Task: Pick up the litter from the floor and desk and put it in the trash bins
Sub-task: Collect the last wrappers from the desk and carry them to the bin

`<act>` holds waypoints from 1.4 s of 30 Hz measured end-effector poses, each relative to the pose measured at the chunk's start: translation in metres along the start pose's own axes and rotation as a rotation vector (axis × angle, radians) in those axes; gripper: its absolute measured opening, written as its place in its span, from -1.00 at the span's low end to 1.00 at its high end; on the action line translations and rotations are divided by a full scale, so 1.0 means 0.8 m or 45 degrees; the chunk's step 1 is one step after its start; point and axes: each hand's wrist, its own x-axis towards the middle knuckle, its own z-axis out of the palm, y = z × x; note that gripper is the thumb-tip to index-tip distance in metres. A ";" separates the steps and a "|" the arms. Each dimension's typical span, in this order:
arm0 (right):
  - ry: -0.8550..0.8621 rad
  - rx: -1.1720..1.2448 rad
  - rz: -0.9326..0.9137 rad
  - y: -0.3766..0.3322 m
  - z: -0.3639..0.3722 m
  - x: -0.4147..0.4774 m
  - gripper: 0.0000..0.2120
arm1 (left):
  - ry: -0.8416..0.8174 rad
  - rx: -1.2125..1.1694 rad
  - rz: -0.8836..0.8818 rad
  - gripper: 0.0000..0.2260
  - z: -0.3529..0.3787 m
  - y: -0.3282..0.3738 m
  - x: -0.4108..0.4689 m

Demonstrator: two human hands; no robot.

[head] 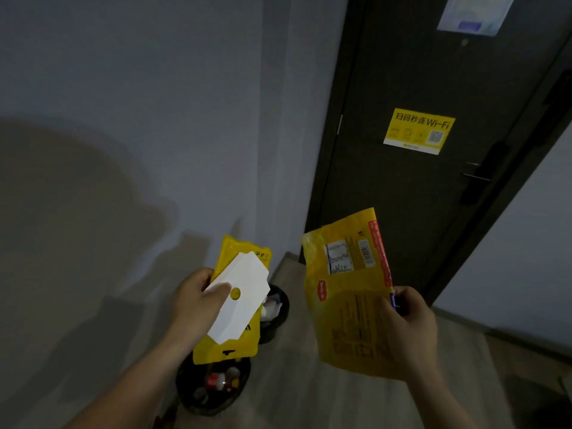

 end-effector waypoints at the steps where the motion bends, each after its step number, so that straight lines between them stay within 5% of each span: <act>1: -0.008 0.008 0.010 0.008 0.006 0.018 -0.88 | -0.001 0.002 -0.015 -0.91 0.012 -0.002 0.016; 9: -0.141 0.019 0.123 0.069 0.043 0.198 -0.91 | -0.005 0.138 -0.038 -0.69 0.117 0.013 0.141; 15: -0.287 -0.006 0.211 0.103 0.078 0.309 -0.91 | -0.009 0.284 -0.094 -0.87 0.181 0.001 0.222; 22: -0.398 -0.066 0.338 0.155 0.135 0.398 -0.93 | -0.006 0.448 -0.192 -0.85 0.242 -0.050 0.309; 35: -0.569 -0.366 0.402 0.236 0.291 0.546 -0.95 | -0.144 0.274 -0.458 -0.86 0.319 -0.136 0.489; 39: -0.647 -0.380 0.392 0.255 0.333 0.572 -0.89 | -0.096 0.337 -0.587 -0.73 0.332 -0.174 0.524; 42: -0.757 -0.400 0.383 0.266 0.359 0.590 -0.81 | -0.087 0.373 -0.726 -0.90 0.345 -0.195 0.537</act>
